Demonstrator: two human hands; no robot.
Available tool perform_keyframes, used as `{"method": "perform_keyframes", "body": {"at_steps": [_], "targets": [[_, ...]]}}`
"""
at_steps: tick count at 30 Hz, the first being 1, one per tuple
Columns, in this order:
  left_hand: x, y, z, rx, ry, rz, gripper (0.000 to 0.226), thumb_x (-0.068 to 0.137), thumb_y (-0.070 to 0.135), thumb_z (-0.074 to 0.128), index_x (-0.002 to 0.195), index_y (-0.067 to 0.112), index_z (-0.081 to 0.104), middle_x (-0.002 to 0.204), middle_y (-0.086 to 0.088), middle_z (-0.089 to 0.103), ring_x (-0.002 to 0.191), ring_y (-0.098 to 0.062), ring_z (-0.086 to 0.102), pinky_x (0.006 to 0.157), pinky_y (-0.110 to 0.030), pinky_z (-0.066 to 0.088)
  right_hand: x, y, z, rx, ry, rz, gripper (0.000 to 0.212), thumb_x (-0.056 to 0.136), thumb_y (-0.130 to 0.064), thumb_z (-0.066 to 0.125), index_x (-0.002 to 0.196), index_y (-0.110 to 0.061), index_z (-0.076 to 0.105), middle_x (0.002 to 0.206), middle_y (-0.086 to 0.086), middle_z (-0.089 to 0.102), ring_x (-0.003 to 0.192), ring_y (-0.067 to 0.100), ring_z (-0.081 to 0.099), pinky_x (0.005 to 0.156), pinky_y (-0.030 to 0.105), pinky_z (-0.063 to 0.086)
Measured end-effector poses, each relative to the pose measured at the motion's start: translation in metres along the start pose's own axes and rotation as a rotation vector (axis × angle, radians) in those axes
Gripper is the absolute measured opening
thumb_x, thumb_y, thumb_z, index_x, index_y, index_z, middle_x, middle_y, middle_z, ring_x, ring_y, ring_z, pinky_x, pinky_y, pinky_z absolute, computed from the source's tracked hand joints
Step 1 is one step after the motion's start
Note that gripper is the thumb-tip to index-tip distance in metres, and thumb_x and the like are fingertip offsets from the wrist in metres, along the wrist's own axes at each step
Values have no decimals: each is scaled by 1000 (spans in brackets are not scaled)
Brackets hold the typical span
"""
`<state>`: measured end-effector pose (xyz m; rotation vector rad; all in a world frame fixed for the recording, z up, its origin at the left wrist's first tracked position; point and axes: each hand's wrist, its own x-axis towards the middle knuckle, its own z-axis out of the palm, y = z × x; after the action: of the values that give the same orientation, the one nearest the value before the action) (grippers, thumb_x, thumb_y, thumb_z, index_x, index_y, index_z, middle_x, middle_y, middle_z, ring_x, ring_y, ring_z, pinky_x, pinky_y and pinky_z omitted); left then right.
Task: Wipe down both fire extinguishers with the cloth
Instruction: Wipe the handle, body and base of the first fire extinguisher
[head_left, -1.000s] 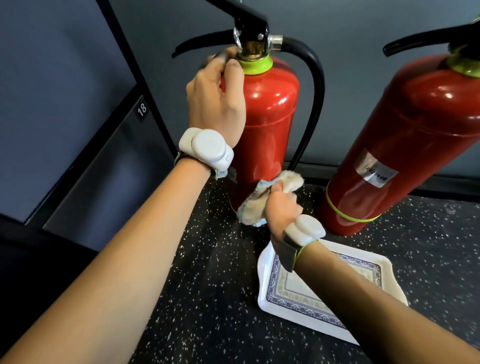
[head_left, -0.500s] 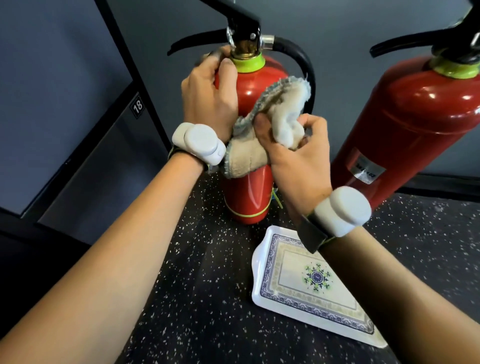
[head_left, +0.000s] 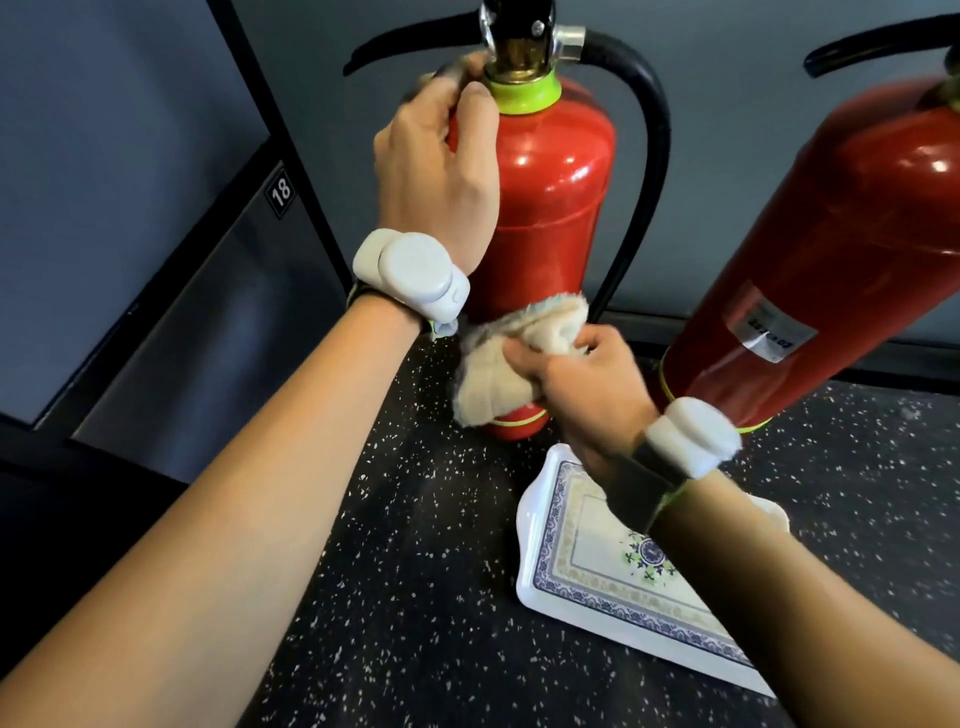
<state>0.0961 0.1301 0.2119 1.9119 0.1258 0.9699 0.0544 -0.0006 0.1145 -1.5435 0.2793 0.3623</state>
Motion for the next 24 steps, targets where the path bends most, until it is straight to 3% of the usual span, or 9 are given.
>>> {"method": "perform_keyframes", "body": {"at_steps": [3, 5, 8, 12, 16, 21, 24], "targets": [[2, -1, 2, -14, 3, -2, 36, 99, 11, 46, 66, 24, 37, 48, 18, 38, 51, 2, 40, 57, -11, 24, -13, -22, -4, 8, 8, -95, 60, 71, -24, 95, 113, -9, 54, 111, 13, 75, 101, 26, 77, 90, 43, 63], [4, -2, 4, 2, 8, 12, 39, 99, 14, 44, 64, 26, 33, 49, 15, 32, 50, -3, 35, 56, -18, 23, -15, -19, -5, -42, 21, -132, 55, 76, -22, 93, 108, -10, 51, 105, 9, 74, 97, 19, 75, 87, 35, 63], [4, -7, 5, 20, 18, 42, 35, 99, 13, 44, 66, 20, 36, 51, 17, 35, 54, -1, 39, 59, -13, 25, 3, 16, -1, -174, 5, -62, 53, 77, -21, 92, 101, -21, 44, 99, 1, 67, 86, 13, 66, 73, 23, 56], [5, -8, 7, 46, 11, 68, 43, 98, 12, 44, 65, 28, 23, 56, 10, 22, 54, -7, 28, 56, -17, 19, 35, 70, -3, -304, -2, 100, 53, 81, -15, 87, 106, -22, 40, 123, 14, 64, 101, 21, 61, 85, 30, 50], [5, -10, 8, -16, -9, 71, 44, 96, 10, 45, 65, 27, 19, 55, 12, 18, 53, -7, 24, 55, -16, 17, 54, 102, -4, -460, 6, 178, 52, 79, -23, 87, 105, -26, 43, 128, 13, 62, 101, 22, 56, 97, 39, 52], [4, -8, 4, -13, -26, 27, 40, 98, 14, 45, 64, 28, 30, 50, 15, 32, 54, -3, 36, 57, -14, 24, 66, 113, -11, -513, -60, 244, 60, 77, -19, 89, 114, -20, 42, 126, 13, 61, 102, 22, 55, 100, 40, 52], [2, -3, -1, 24, -54, -20, 32, 100, 18, 45, 71, 31, 42, 55, 22, 44, 61, 4, 45, 63, -10, 29, 63, 114, -20, -525, -57, 267, 61, 78, -22, 90, 116, -22, 42, 136, 15, 60, 107, 23, 56, 104, 39, 51]]}}
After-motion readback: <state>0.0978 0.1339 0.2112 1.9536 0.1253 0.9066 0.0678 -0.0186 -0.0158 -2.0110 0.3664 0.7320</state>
